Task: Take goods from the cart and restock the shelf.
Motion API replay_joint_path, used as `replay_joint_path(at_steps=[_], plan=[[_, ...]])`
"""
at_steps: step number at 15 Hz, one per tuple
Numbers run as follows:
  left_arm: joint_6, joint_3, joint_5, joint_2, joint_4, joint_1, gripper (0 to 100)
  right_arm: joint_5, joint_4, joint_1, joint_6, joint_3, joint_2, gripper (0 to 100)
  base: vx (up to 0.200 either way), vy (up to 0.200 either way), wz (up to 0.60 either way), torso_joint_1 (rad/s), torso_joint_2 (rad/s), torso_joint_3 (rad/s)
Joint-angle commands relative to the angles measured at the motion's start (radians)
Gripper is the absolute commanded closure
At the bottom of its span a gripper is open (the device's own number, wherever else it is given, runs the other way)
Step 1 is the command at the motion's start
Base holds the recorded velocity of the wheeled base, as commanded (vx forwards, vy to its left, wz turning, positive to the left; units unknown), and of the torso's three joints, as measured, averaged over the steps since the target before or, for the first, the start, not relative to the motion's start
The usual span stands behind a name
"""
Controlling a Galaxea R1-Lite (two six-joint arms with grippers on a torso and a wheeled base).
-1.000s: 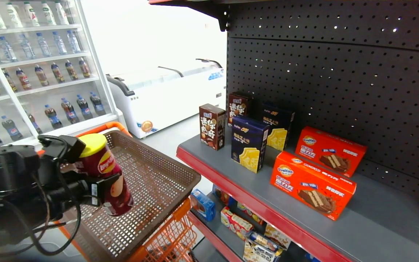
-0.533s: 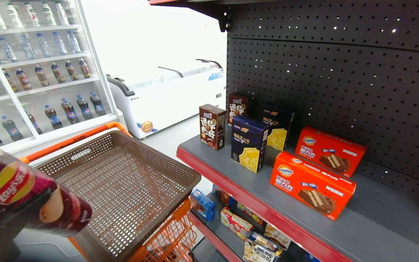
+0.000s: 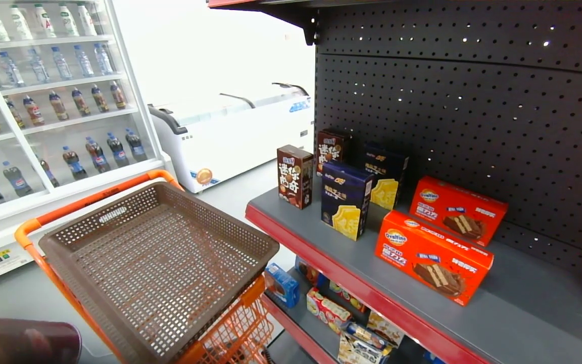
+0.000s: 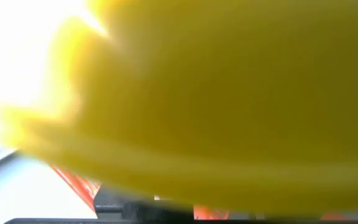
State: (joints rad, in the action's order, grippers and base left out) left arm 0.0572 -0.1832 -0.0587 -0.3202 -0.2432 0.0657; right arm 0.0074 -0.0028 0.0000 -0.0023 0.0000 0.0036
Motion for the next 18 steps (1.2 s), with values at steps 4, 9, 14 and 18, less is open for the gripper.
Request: replay_joint_path(at_steps=[4, 9, 14, 18], plan=[[0.004, -0.021, 0.0, 0.102, 0.065, -0.004, 100, 0.0, 0.0, 0.0, -0.001, 0.0, 0.001, 0, 0.0, 0.0, -0.15, 0.002, 0.0, 0.001], [0.006, -0.088, -0.007, 0.155, 0.254, 0.0, 100, 0.0, 0.0, 0.0, -0.001, 0.0, 0.001, 0, 0.0, 0.0, -0.6, 0.002, 0.0, 0.002], [0.007, -0.096, -0.007, 0.167, 0.255, 0.0, 100, 0.002, 0.0, 0.0, -0.001, 0.0, 0.001, 0, 0.0, 0.0, -0.6, 0.0, 0.0, 0.0], [0.006, -0.104, -0.007, 0.178, 0.257, 0.002, 100, 0.0, 0.0, 0.0, -0.001, 0.0, 0.001, 0, 0.0, 0.0, -0.6, 0.001, 0.0, 0.001]])
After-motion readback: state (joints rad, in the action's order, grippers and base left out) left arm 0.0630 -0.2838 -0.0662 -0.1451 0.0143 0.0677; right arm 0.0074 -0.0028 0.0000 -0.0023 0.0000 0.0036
